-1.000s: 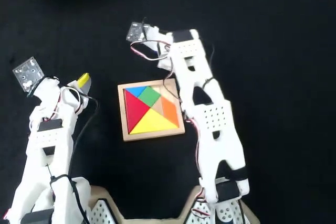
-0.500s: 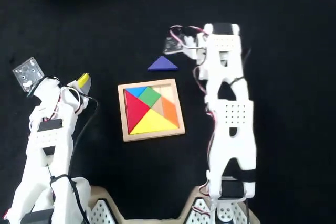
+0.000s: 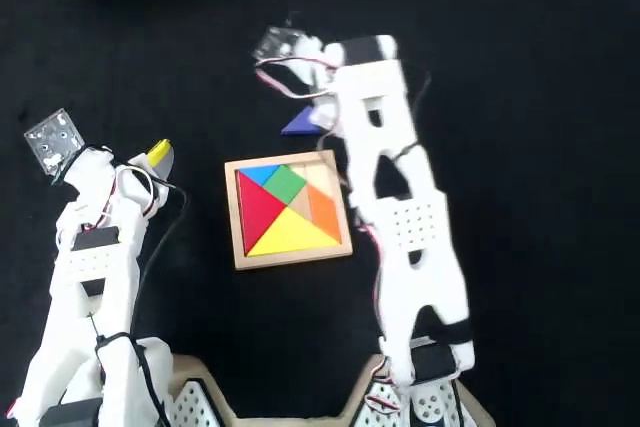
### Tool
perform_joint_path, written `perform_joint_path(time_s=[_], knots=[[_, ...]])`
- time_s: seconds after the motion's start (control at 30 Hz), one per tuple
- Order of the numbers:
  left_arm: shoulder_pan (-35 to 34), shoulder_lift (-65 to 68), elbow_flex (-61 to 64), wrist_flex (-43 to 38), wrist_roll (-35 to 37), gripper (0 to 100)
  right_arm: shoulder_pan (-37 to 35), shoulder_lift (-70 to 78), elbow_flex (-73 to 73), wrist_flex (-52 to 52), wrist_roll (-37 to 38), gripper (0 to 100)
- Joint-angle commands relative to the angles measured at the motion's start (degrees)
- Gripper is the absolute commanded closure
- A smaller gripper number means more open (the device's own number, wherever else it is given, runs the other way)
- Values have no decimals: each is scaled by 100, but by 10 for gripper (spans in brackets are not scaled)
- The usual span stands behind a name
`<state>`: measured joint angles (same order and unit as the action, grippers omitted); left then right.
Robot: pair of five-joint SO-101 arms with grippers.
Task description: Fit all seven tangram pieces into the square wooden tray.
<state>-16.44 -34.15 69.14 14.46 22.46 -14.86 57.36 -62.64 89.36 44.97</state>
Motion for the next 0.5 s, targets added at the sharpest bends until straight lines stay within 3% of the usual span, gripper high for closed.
perform_joint_path(time_s=[0.0,0.13,0.27,0.47], knots=[[84,-114,-48,-88,-26,708,-519,-391,-637,-237,-1029,924],[84,-123,-40,-88,-26,708,-862,163,-646,-1231,-1037,924],[84,-123,-40,-88,-26,708,-703,1033,-699,-2444,-1037,924],[84,-123,-31,-88,-18,708,-492,1473,-954,-1802,-712,925]])
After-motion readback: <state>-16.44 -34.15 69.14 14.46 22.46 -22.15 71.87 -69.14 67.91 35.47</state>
